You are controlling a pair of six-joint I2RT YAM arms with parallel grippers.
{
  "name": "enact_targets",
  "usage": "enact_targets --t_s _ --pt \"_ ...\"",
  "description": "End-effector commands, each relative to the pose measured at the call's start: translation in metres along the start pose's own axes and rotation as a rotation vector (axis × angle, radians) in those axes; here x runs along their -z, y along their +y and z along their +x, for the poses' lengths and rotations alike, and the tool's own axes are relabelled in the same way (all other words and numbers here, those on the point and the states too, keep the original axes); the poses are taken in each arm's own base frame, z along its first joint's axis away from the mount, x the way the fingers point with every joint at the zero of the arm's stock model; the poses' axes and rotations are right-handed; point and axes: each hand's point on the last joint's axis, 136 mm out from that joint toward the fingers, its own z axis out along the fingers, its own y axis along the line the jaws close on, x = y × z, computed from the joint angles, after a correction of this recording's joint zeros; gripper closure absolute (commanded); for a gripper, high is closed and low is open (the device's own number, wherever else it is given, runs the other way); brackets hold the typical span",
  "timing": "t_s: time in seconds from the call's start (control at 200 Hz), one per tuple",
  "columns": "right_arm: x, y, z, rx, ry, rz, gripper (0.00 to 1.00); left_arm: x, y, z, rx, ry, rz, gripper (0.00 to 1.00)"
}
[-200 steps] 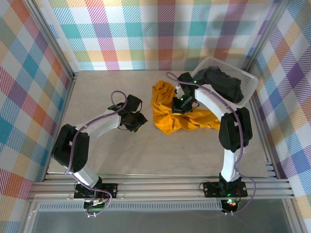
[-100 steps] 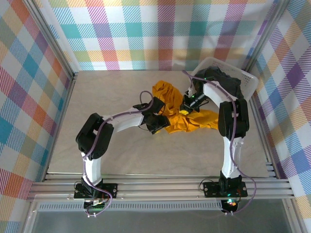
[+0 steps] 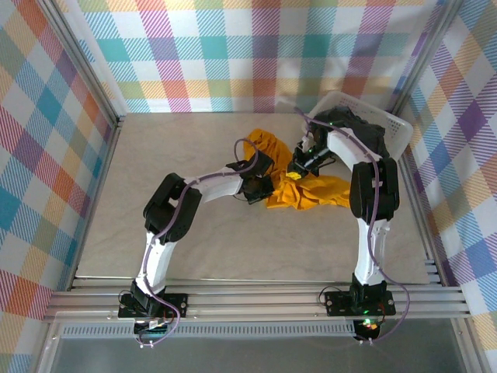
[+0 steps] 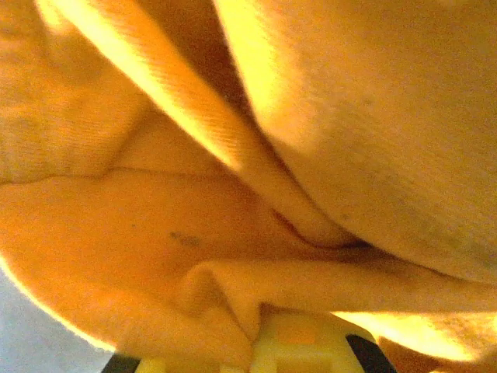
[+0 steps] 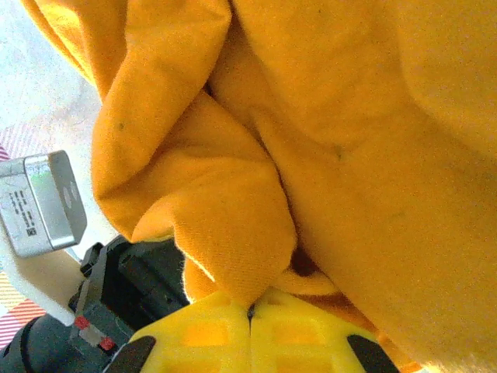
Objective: Fold and stack the t-shirts
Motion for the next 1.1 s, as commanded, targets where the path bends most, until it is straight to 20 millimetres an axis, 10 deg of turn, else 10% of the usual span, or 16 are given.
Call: enact_targets --t_s 0.0,0.47,0.61,0.885,1.095 --pt "0.017 0.017 0.008 0.037 -0.017 -0.052 1.0 0.028 -0.003 -0.015 -0.021 -0.082 -0.01 1.0" --pt "0.042 0.069 0.088 0.164 0.088 -0.14 1.0 0.144 0.053 0.048 0.013 0.13 -0.04 1.0" --pt "0.024 0.063 0.088 0.156 0.108 -0.101 1.0 0.133 0.072 0.051 0.024 0.179 -0.091 1.0" --pt "-0.03 0.025 0.023 0.122 0.075 0.077 1.0 0.066 0.102 -0.002 0.091 0.146 -0.205 1.0" --pt "-0.035 0.022 0.018 0.148 0.079 0.132 1.0 0.083 0.106 -0.001 0.037 0.149 -0.3 0.51"
